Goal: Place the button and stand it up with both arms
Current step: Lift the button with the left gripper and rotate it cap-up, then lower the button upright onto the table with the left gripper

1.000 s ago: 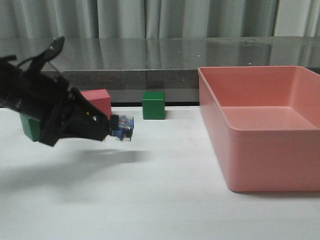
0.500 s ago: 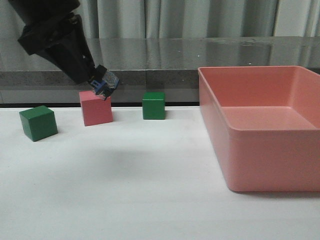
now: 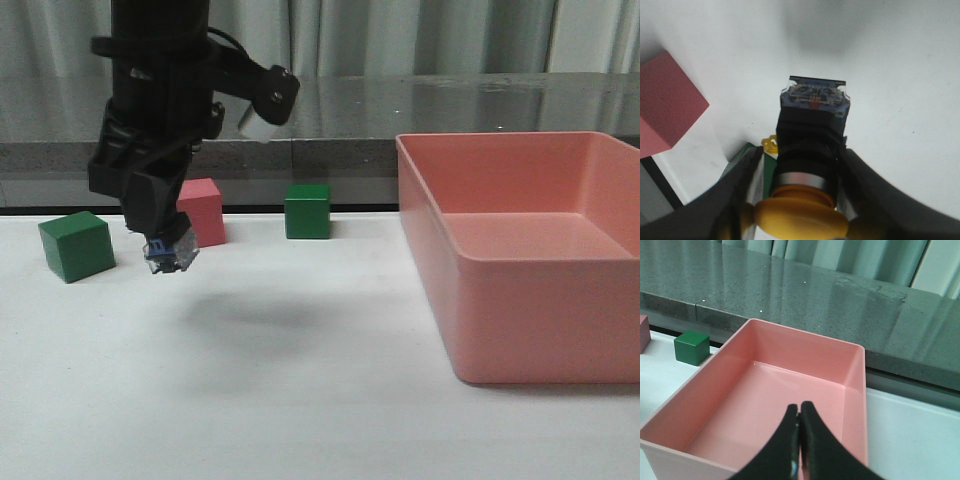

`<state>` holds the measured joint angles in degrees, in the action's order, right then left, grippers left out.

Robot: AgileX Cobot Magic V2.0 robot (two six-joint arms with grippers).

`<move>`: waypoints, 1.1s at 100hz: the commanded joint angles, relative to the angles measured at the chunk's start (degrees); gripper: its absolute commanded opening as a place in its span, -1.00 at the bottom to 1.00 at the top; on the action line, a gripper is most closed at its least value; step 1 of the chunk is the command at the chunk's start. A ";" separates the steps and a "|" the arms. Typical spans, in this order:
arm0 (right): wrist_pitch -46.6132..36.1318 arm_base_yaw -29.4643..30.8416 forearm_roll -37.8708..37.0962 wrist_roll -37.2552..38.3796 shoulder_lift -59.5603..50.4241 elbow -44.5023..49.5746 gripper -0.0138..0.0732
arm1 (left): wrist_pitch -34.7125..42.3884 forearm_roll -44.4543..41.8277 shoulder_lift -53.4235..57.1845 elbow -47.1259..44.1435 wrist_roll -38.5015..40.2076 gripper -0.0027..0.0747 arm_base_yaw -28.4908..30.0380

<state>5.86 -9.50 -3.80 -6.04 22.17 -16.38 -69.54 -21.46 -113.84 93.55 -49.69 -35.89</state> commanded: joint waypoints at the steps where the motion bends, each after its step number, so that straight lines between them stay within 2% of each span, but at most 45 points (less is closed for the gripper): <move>1: -4.04 0.23 -0.46 0.08 0.31 -1.51 -0.82 | -2.39 -5.12 1.47 1.99 1.35 -0.98 -1.73; 9: -4.04 0.23 -0.46 0.08 0.31 -1.51 -0.82 | -2.65 -7.41 0.29 2.08 1.35 -0.98 -2.26; 110: -4.04 0.23 -0.46 0.08 0.31 -1.51 -0.82 | -1.27 -4.99 -4.18 2.12 1.12 -0.98 -2.27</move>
<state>5.86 -9.50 -3.80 -6.04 22.17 -16.38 -69.33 -25.22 -121.05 94.09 -48.96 -37.68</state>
